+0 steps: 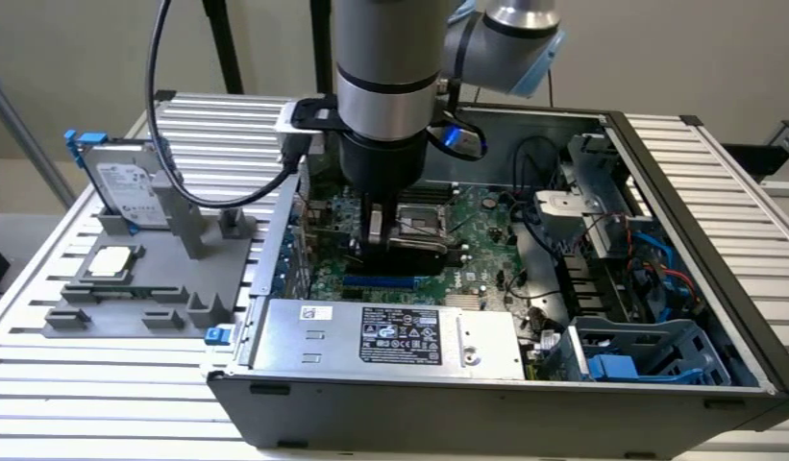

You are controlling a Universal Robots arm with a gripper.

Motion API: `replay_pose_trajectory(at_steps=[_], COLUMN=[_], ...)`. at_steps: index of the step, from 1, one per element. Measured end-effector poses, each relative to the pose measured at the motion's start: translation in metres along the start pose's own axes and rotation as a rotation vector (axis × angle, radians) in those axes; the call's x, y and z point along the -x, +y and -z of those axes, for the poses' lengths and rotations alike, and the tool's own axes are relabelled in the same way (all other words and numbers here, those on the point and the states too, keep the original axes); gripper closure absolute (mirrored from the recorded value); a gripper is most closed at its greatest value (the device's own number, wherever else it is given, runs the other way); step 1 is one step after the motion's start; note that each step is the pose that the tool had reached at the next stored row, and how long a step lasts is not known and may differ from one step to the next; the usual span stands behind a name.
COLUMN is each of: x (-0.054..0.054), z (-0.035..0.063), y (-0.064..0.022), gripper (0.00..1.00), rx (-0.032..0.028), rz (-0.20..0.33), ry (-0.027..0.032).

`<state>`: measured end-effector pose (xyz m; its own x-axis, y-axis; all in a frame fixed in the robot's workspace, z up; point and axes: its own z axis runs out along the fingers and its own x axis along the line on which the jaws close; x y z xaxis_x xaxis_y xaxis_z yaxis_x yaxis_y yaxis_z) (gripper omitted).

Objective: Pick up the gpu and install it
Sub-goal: 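Insert the gpu into the slot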

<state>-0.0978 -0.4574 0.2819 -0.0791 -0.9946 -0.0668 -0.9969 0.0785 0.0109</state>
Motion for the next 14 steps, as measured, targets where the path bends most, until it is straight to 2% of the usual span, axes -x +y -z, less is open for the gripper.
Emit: replay_pose_trajectory(at_steps=[14], x=[-0.001], z=[-0.0126], y=[0.002], gripper=[1.0], rx=[-0.0021], rz=[0.001], ry=[0.0016])
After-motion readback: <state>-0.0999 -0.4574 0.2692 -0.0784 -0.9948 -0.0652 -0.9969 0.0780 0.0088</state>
